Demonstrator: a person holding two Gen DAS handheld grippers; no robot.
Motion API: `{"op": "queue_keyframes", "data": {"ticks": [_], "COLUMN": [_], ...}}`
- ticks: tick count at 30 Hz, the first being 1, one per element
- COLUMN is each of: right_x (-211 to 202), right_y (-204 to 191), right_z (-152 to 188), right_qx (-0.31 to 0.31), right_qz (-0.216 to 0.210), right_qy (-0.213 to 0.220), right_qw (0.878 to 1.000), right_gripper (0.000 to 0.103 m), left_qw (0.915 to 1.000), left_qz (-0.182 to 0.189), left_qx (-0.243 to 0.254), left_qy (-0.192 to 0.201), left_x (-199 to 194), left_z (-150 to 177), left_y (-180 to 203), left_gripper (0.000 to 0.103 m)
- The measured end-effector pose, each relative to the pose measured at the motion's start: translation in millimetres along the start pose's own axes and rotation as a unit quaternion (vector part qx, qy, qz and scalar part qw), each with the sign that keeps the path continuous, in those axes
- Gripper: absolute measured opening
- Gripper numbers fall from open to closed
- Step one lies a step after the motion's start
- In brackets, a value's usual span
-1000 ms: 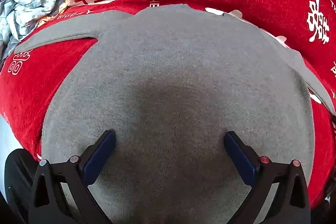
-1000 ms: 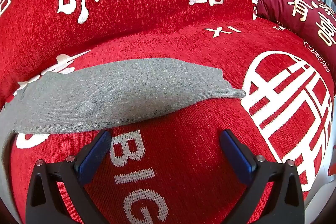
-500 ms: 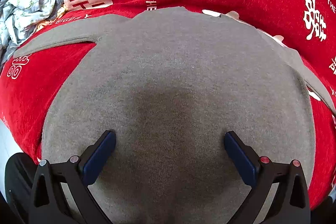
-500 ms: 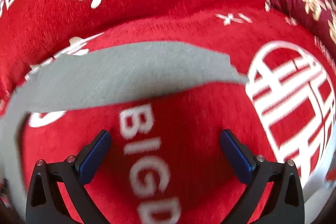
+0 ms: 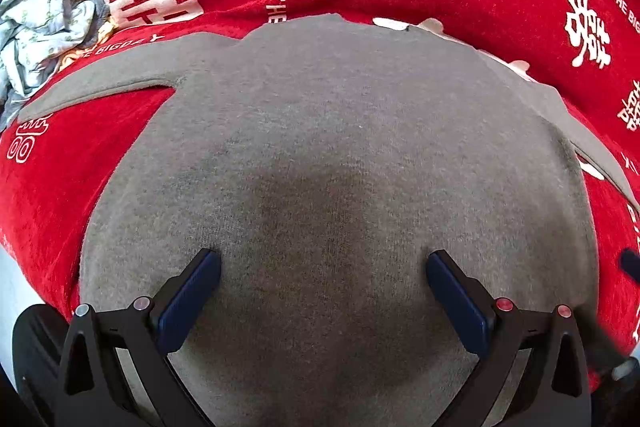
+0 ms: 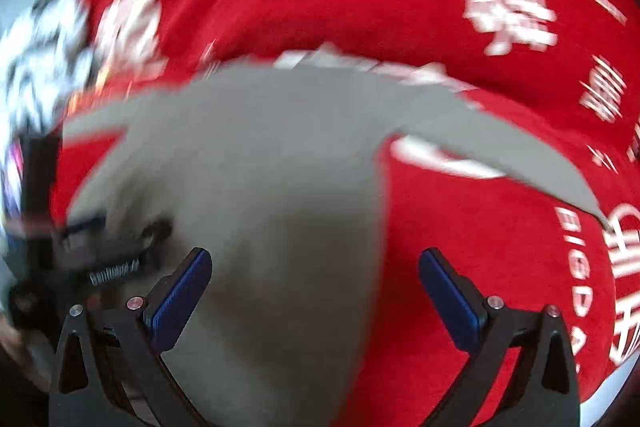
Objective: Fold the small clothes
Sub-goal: 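Position both grippers open above the grey sweatshirt body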
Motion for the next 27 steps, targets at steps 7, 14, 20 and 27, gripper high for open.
{"op": "queue_keyframes", "data": {"ticks": [7, 14, 20, 27], "right_x": [26.2, 24.6, 25.8, 25.2], "right_y": [-14.2, -15.1, -17.3, -16.6], "right_z": [20.0, 22.2, 20.8, 19.2], "right_qx": [-0.019, -0.024, -0.023, -0.024], "right_qz": [0.008, 0.018, 0.019, 0.018], "right_qy": [-0.049, -0.042, -0.038, -0.036], "right_qw": [0.999, 0.999, 0.999, 0.999], "right_gripper": [0.103, 0.103, 0.103, 0.103], "left_qw": [0.9999, 1.0000, 1.0000, 1.0000], "left_qz": [-0.003, -0.002, -0.002, -0.005], "left_qx": [-0.003, -0.003, -0.001, 0.001], "left_qy": [0.010, 0.008, 0.006, 0.007], "left_x": [0.7, 1.2, 1.8, 2.6], "left_z": [3.9, 4.5, 4.8, 5.9], "left_y": [0.0, -1.0, -1.2, -0.6], "left_gripper": [0.103, 0.103, 0.103, 0.103]}}
Point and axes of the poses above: each gripper's, at about its wrist camera, not at the fingertips, and x roughly the way its jaws point, y to its right, z to its underside, the point moved 8 cm from there along x, roughly the way its jaws point, and after that the axes turned 5 degrees about z, right-handed, at the moved point
